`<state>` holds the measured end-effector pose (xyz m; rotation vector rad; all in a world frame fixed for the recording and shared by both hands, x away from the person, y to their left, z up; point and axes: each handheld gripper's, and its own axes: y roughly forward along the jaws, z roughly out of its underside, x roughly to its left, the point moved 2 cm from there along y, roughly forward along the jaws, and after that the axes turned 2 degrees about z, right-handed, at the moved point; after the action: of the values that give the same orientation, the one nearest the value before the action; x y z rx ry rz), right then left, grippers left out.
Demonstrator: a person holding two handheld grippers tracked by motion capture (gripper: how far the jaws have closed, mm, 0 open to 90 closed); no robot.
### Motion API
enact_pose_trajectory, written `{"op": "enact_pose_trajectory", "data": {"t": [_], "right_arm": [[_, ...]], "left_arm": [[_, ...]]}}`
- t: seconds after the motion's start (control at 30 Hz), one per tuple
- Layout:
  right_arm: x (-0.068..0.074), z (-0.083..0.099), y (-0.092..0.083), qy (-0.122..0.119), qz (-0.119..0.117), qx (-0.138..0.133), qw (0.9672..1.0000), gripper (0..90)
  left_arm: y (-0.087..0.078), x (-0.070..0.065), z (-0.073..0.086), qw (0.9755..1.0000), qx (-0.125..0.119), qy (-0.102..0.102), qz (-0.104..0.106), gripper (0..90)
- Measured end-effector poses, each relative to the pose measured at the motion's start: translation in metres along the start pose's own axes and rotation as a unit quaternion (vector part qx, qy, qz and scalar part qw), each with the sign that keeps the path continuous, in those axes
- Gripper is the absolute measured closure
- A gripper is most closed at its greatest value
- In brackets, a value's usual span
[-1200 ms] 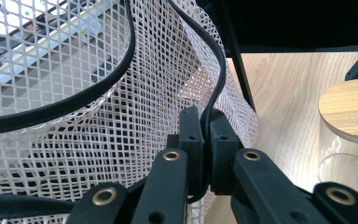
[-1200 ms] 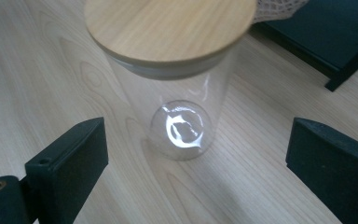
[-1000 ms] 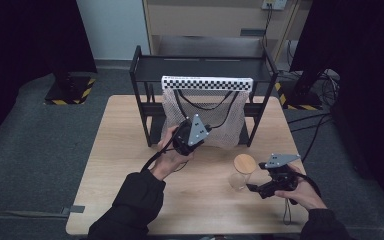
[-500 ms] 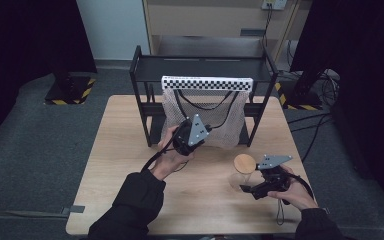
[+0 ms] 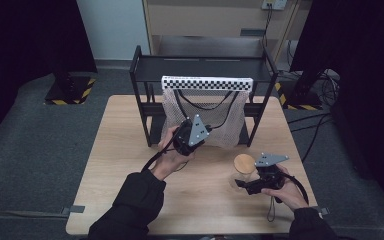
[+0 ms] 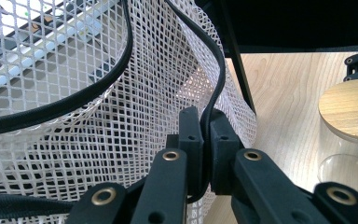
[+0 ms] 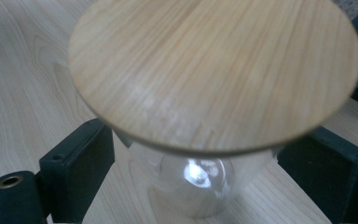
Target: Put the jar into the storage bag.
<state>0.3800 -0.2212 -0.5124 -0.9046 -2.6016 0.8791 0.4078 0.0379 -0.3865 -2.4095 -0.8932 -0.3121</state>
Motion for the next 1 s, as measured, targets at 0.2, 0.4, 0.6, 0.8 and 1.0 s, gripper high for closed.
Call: {"op": "enact_pose_trajectory", "data": {"t": [0.2, 0.4, 0.6, 0.8, 1.0], "right_arm": [[0.000, 0.000, 0.006, -0.002, 0.008, -0.002, 1.0000, 17.5], [0.000, 0.001, 0.009, -0.008, 0.011, -0.006, 0.9999, 24.6], [0.001, 0.000, 0.008, -0.019, 0.016, -0.007, 0.9997, 26.3], [0.001, -0.002, 0.007, -0.015, 0.017, -0.006, 0.9997, 26.3], [0.002, -0.010, 0.000, -0.008, 0.004, -0.031, 0.9995, 26.3]], "left_arm": [[0.000, 0.000, 0.000, 1.0000, -0.001, 0.001, -0.001, 85.9], [0.001, 0.000, 0.001, 1.0000, 0.001, 0.002, -0.001, 86.1], [0.001, 0.000, 0.001, 1.0000, 0.002, 0.002, -0.001, 86.4], [0.002, 0.000, 0.002, 1.0000, 0.003, 0.001, -0.001, 86.3], [0.004, 0.000, 0.003, 1.0000, 0.005, 0.001, 0.000, 86.3]]}}
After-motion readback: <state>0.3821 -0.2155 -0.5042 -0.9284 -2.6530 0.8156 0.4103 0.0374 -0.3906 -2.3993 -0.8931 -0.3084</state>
